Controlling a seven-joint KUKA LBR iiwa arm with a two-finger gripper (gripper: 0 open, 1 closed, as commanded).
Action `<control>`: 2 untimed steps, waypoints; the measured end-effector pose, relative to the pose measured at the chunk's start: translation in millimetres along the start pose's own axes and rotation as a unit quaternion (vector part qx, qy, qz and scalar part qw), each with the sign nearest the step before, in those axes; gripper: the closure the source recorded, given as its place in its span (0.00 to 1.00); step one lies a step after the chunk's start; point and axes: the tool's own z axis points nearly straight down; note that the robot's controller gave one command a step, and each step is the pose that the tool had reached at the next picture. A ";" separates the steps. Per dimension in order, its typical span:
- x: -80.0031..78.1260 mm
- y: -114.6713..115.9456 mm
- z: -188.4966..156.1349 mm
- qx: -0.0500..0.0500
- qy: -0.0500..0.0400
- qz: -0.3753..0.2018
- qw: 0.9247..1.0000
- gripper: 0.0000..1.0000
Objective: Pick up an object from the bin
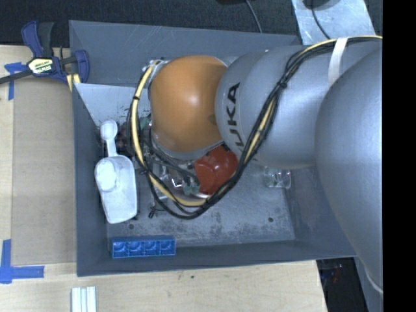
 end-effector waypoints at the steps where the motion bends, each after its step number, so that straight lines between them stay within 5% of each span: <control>1: 20.2 -10.2 54.0 0.004 -0.006 -0.131 0.991 0.00; 2: 13.2 -4.4 53.9 0.001 -0.006 -0.126 0.992 0.00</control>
Offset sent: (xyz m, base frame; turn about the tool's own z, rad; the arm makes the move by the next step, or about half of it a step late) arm -0.0002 0.0051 -0.0173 0.3526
